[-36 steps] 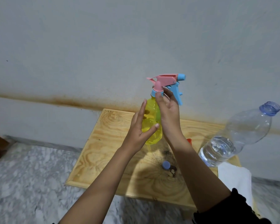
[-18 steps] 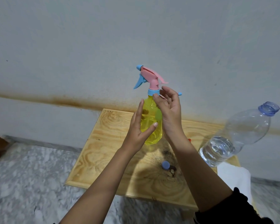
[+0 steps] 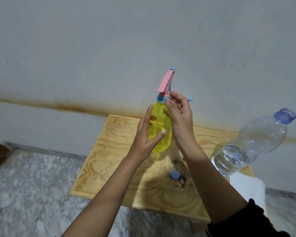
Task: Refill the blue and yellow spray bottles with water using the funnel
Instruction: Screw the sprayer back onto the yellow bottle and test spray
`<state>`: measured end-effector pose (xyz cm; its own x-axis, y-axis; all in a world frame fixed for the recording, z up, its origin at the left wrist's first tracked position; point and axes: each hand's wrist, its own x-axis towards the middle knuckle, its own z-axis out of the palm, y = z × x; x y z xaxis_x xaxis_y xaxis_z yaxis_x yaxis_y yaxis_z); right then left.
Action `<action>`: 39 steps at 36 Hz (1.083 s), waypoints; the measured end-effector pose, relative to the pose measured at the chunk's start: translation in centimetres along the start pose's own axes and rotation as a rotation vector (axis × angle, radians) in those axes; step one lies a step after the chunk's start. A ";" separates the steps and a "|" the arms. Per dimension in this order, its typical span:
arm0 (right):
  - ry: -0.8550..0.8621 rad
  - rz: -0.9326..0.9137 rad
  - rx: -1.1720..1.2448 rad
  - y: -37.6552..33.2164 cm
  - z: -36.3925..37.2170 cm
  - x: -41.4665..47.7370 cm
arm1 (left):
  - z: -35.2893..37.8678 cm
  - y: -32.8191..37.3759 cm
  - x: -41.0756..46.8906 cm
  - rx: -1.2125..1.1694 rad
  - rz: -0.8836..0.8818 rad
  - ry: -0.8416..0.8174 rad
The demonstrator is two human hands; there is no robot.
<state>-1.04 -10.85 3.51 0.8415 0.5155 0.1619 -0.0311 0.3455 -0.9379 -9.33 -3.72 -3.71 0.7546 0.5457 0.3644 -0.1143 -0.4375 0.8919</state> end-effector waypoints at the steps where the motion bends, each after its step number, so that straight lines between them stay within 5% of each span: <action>1: -0.028 0.005 -0.011 -0.1 0.0 0.1 | 0.0 0.0 0.0 0.001 -0.003 -0.008; 14: 0.004 -0.044 -0.248 1.0 -0.5 0.4 | 0.5 -0.7 -1.2 0.223 0.005 0.008; 19: -0.130 0.050 -0.219 0.6 -0.4 0.2 | 0.7 -1.1 -1.3 0.160 -0.003 0.071; 30: -0.026 0.000 -0.128 0.6 -0.9 -0.2 | 0.8 -1.0 -0.5 0.044 -0.024 0.052; 39: -0.027 -0.043 -0.173 0.9 -0.5 1.1 | 0.9 -0.4 -0.7 0.224 -0.003 0.070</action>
<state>0.10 -10.38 2.67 0.8252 0.5246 0.2093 0.1002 0.2287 -0.9683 -9.19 -4.55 -4.54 0.7069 0.5922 0.3868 0.0402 -0.5795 0.8140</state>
